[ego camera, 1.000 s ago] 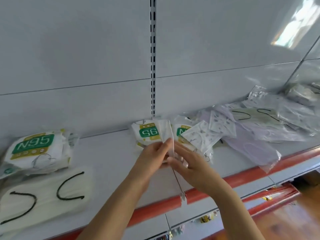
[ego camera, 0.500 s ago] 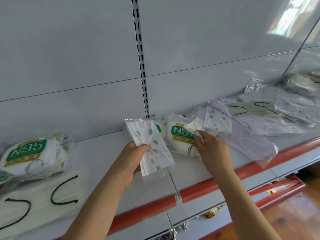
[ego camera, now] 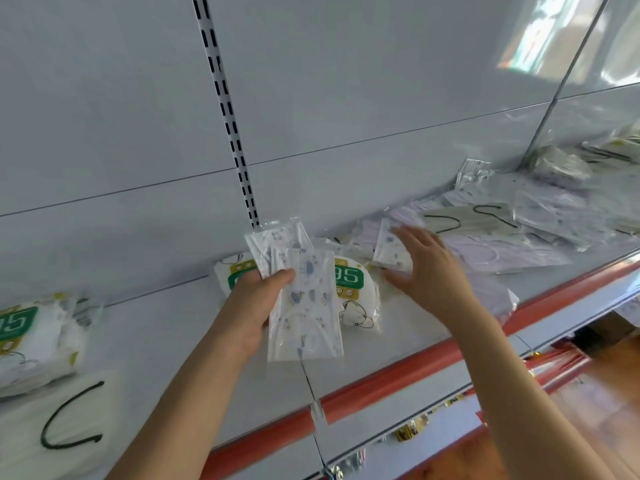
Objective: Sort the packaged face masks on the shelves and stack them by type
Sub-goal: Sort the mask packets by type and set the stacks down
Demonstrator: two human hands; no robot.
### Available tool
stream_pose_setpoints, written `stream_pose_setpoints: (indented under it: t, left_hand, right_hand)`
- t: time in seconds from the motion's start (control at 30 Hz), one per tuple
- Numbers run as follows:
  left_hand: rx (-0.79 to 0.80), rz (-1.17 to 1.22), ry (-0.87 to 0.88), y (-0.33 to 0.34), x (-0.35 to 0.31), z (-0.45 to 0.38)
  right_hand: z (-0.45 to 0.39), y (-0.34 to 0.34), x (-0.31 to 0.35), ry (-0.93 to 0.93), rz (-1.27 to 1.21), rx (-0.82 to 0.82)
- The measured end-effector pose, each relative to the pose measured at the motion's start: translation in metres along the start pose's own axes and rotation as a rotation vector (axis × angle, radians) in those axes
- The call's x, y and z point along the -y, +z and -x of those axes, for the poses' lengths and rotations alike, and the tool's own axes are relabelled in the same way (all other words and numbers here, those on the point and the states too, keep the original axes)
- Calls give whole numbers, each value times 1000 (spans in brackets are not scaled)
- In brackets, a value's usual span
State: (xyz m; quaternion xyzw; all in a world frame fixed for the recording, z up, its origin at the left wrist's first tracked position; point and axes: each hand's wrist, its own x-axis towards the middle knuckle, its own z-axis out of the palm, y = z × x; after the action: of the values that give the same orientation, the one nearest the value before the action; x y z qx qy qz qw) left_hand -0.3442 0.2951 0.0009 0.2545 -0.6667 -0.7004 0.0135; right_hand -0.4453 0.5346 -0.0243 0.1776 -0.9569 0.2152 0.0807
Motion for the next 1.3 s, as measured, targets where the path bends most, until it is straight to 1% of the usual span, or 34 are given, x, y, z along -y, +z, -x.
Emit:
stream_pose_setpoints:
  t: [0.03,0.07,0.1,0.17,0.23,0.27,0.3,0.33,0.37,0.43,0.47,0.5,0.53,0.57,0.6,0.63,0.67,0.7,0.73,0.77,0.8,0.9,0.93,1.03,1.1,1.17,1.23,1.3]
  left_hand:
    - [3,-6,10,3,-1,-1]
    - [4,-10,20,6,-1,-2]
    - [0,-12,26,9,-1,-3]
    - [-4,-16,29,12,-1,-6]
    - [-2,-17,27,17,0,-8]
    - [-6,-10,23,20,-1,-9]
    - [-6,10,14,24,-2,-10]
    - [8,40,-1,28,-4,-11]
    - [40,68,-14,31,-6,-13]
    - [92,78,-20,38,-10,-15]
    - [87,51,-4,40,-10,-16]
    - [55,10,27,41,-9,-17]
    - [2,-24,70,41,-7,-19]
    - [-42,-27,105,40,-6,-20]
    - [-60,-3,135,39,-5,-21]
    - [-59,33,169,39,-4,-21]
    - [-47,64,210,39,-4,-20]
    - [-36,81,258,41,-6,-18]
    - [-30,86,304,43,-8,-16]
    - [-21,77,340,45,-10,-13]
    - [-18,55,372,46,-12,-11]
    - [15,-91,479,38,-14,-13]
    - [47,-123,522,33,-13,-15]
    - [89,-81,565,18,-10,-19]
    - [106,-106,551,8,-9,-16]
    - [105,-153,512,-6,-5,-9]
    - [44,-115,469,-32,-3,4]
    - [-91,-17,460,-69,-4,19]
  right_hand:
    - [-11,4,-14,58,77,111]
    - [-20,9,-26,114,67,174]
    - [-24,12,-32,161,14,164]
    - [-24,15,-34,179,-95,4]
    - [-17,16,-29,109,-139,-208]
    - [-11,14,-23,27,-195,-312]
    - [-3,11,-13,-84,-269,-364]
    - [6,10,-2,-205,-338,-353]
    - [15,10,9,-332,-392,-284]
    - [30,18,22,-591,-407,-99]
    - [36,24,25,-692,-400,-14]
    - [39,28,25,-738,-406,63]
    - [40,30,25,-733,-422,114]
    - [40,30,24,-687,-439,128]
    - [39,29,23,-601,-456,109]
    - [36,27,23,-476,-496,84]
    - [32,23,25,-337,-584,90]
    - [27,19,28,-208,-719,142]
    - [20,18,30,-122,-860,215]
    - [14,17,33,-82,-961,271]
    - [9,19,35,-77,-994,277]
    - [2,24,41,-69,-901,144]
    - [2,27,41,-73,-900,130]
    - [6,32,44,-65,-915,203]
    - [9,36,51,-106,-834,248]
    - [9,40,63,-165,-739,248]
    - [6,36,89,-216,-710,261]
    - [3,34,124,-252,-780,350]
